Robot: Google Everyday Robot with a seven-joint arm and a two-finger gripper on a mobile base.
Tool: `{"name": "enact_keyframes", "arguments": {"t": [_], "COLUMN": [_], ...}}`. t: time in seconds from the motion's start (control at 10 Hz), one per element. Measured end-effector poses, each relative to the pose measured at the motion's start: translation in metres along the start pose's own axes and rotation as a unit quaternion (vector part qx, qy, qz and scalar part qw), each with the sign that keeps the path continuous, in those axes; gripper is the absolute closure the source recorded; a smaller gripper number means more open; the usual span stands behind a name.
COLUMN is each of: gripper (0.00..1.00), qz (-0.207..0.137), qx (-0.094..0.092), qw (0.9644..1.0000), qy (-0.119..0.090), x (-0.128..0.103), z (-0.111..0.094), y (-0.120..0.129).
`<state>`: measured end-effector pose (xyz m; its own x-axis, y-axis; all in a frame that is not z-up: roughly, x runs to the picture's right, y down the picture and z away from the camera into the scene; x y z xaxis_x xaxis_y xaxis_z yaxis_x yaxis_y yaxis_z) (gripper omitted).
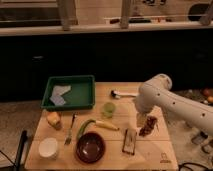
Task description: Place banana in tray
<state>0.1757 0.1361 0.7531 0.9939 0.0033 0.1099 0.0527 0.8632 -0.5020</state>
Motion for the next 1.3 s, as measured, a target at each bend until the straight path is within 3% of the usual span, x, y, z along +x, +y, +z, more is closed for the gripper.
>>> {"name": "enact_keyframes", "arguments": {"t": [0.7, 1.3], "gripper": [0.20, 0.20], "qz": [-0.035, -0.058], "qx": [-0.009, -0.027], "qw": [0.9988, 0.9967], "qy": [-0.032, -0.049], "x": [-0.034, -0.046], "z": [0.036, 0.072], "y": [0.000, 0.004]}}
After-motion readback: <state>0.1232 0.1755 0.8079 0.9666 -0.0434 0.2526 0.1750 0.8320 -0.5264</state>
